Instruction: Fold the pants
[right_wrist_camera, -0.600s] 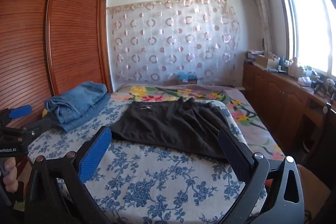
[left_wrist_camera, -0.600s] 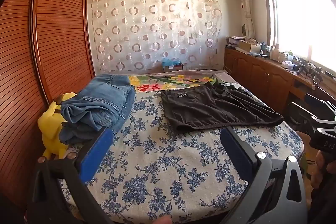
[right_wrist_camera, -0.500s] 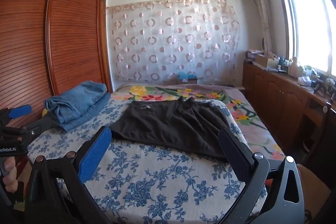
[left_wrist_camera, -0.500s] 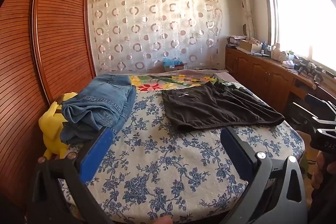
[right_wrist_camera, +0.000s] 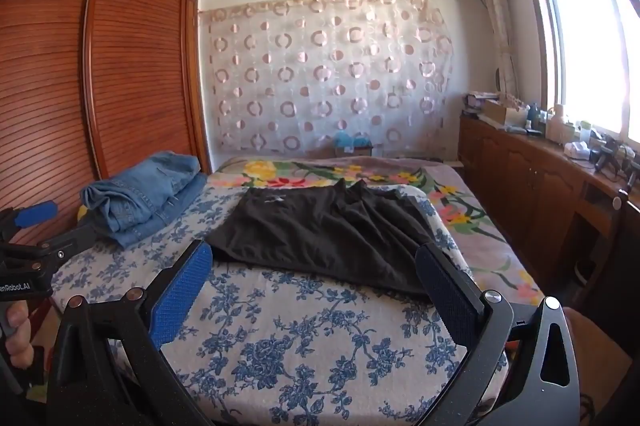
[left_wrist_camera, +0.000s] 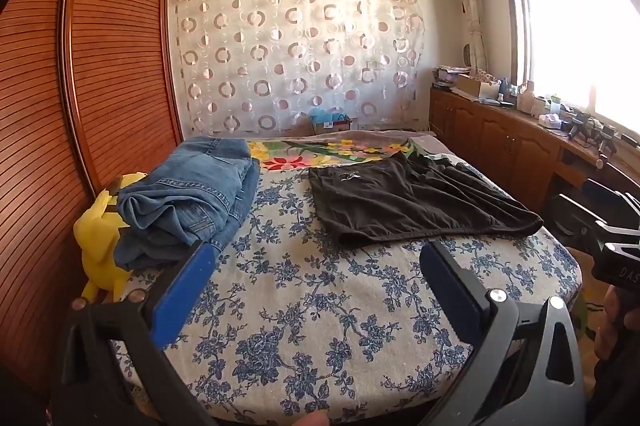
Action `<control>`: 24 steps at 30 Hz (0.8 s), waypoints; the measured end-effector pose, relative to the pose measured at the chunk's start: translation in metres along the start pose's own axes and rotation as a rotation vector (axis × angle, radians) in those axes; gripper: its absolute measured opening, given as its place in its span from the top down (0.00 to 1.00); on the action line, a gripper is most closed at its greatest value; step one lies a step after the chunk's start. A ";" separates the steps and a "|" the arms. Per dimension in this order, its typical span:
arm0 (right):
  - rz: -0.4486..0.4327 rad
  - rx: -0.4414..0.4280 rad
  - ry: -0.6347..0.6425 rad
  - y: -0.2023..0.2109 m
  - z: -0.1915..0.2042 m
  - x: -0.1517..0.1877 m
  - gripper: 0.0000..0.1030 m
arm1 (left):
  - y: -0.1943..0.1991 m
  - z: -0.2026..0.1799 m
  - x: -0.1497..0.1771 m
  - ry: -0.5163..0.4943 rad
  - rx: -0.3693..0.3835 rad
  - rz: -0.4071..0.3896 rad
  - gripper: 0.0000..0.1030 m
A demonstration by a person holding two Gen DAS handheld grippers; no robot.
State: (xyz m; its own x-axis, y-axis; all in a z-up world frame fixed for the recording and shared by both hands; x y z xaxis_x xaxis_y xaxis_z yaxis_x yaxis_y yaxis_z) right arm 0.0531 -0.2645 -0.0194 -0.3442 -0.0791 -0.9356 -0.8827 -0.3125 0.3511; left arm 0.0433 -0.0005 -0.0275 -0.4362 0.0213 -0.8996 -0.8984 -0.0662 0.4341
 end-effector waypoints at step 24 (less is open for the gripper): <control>0.012 -0.002 -0.010 -0.002 -0.001 0.000 0.00 | 0.002 0.002 -0.003 0.008 0.000 -0.010 0.00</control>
Point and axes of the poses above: each gripper's, at about its wrist camera, not at the fingertips, and y roughly against the way its jaws point, z to its left, x to its underside, the point moved 5 cm from there along -y, roughly the way its jaws point, and after that the axes turned 3 degrees about -x, right-handed, at the moved point
